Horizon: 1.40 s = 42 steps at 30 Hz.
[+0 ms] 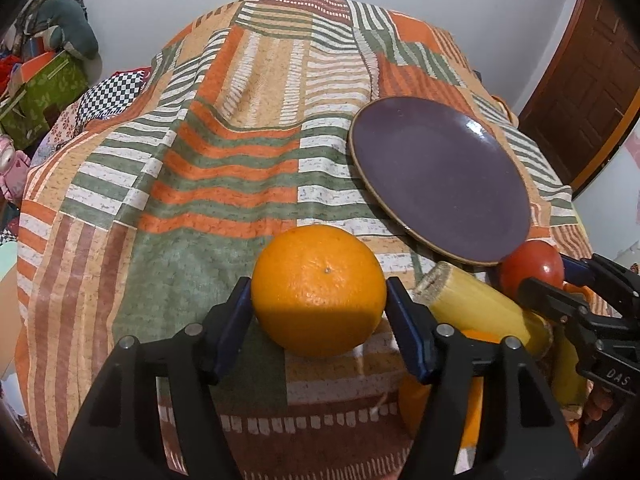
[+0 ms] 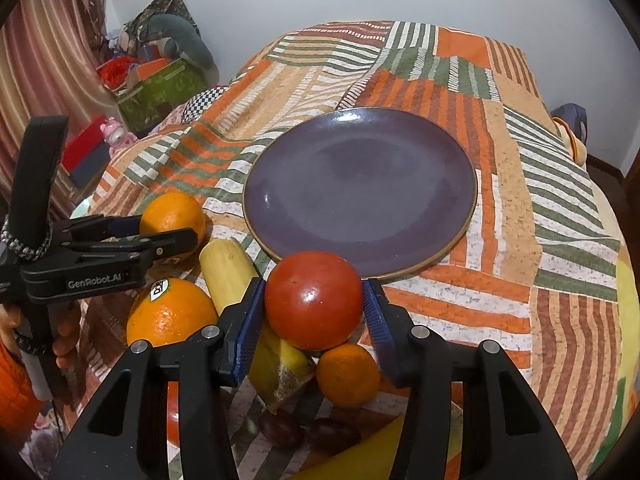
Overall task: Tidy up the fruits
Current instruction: 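Grasp the red tomato with the right tool while the left tool grasps the large orange, then carry the tomato onto the purple plate with the right tool while the left tool sets the orange beside it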
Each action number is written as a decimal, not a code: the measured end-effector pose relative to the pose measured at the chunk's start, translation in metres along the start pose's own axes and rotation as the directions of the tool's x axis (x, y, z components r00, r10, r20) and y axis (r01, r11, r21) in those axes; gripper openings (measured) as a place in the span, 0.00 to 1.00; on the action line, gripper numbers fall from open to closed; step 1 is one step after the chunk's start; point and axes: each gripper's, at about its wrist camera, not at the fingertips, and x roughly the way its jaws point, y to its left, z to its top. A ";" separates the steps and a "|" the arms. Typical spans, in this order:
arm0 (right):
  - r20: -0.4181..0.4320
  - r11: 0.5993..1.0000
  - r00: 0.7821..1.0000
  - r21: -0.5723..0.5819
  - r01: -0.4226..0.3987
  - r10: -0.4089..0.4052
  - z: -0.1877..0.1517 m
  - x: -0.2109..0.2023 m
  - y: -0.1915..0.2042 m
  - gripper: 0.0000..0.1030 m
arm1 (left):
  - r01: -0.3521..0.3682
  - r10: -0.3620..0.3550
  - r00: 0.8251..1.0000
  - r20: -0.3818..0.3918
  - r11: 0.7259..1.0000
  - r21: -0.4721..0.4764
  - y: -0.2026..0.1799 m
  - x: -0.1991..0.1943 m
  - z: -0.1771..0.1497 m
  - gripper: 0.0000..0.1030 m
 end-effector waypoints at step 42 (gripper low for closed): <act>0.201 0.987 0.969 -0.038 0.155 -0.144 0.090 -0.014 -0.027 0.44 | 0.043 -0.051 0.993 0.109 0.996 0.081 -0.052 -0.011 0.108 0.63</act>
